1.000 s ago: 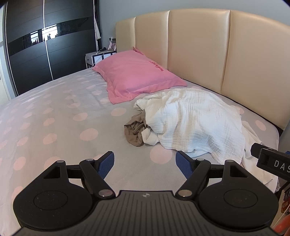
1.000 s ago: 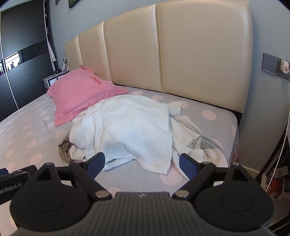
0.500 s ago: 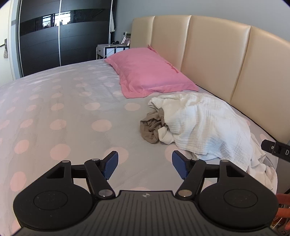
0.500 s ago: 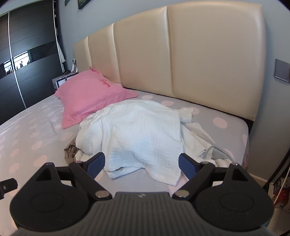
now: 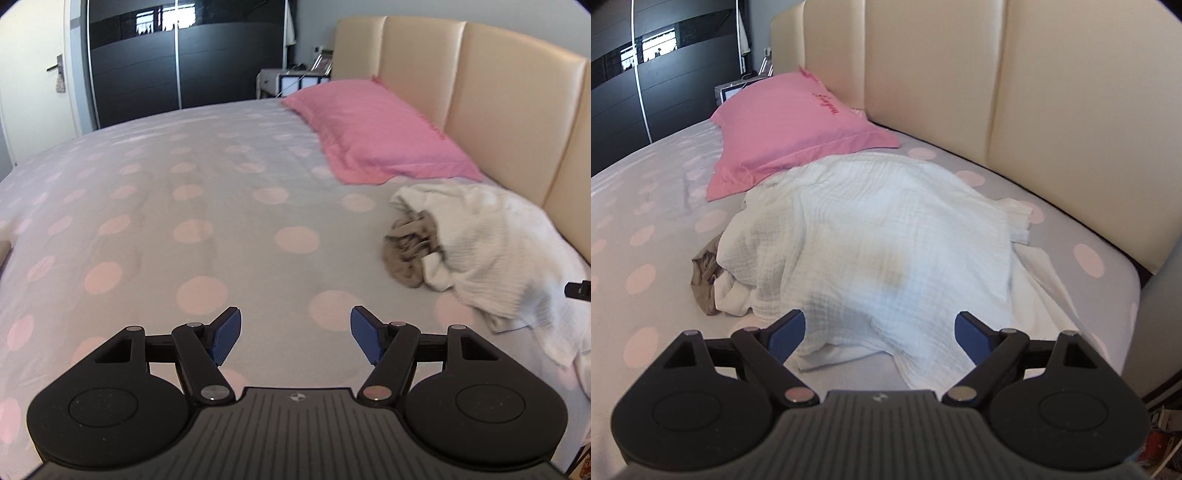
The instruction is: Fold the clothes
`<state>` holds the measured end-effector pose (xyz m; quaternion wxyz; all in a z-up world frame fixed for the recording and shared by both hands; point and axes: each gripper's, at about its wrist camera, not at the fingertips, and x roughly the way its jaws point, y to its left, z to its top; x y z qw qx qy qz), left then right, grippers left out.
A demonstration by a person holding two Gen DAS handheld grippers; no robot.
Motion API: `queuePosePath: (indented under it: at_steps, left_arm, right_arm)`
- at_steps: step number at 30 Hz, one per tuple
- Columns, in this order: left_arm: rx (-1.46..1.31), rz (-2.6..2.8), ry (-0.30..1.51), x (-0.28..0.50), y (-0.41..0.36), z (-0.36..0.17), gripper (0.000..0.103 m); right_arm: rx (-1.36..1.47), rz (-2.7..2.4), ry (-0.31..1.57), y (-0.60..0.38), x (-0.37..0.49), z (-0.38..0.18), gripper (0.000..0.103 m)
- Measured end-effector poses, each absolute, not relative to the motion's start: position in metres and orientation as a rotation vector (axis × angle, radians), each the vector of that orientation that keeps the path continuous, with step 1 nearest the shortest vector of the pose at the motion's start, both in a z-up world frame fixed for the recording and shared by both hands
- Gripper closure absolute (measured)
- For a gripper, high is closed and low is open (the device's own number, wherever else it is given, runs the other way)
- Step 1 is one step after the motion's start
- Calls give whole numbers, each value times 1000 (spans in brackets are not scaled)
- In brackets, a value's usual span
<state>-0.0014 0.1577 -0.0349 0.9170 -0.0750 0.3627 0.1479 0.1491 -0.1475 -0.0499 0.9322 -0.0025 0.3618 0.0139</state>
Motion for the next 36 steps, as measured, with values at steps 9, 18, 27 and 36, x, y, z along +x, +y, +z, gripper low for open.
queuePosePath:
  at_steps: [9, 18, 27, 36]
  left_arm:
    - [-154, 334, 820, 3, 183, -60, 38]
    - [-126, 345, 855, -13, 199, -60, 45]
    - [-120, 399, 833, -68, 221, -30, 46]
    - [-75, 457, 825, -135, 245, 5, 46]
  right_arm:
    - [-30, 27, 841, -125, 204, -85, 65]
    - [-115, 98, 722, -110, 167, -52, 100]
    - [-46, 430, 741, -34, 70, -3, 100]
    - [-27, 831, 827, 65, -81, 0, 100]
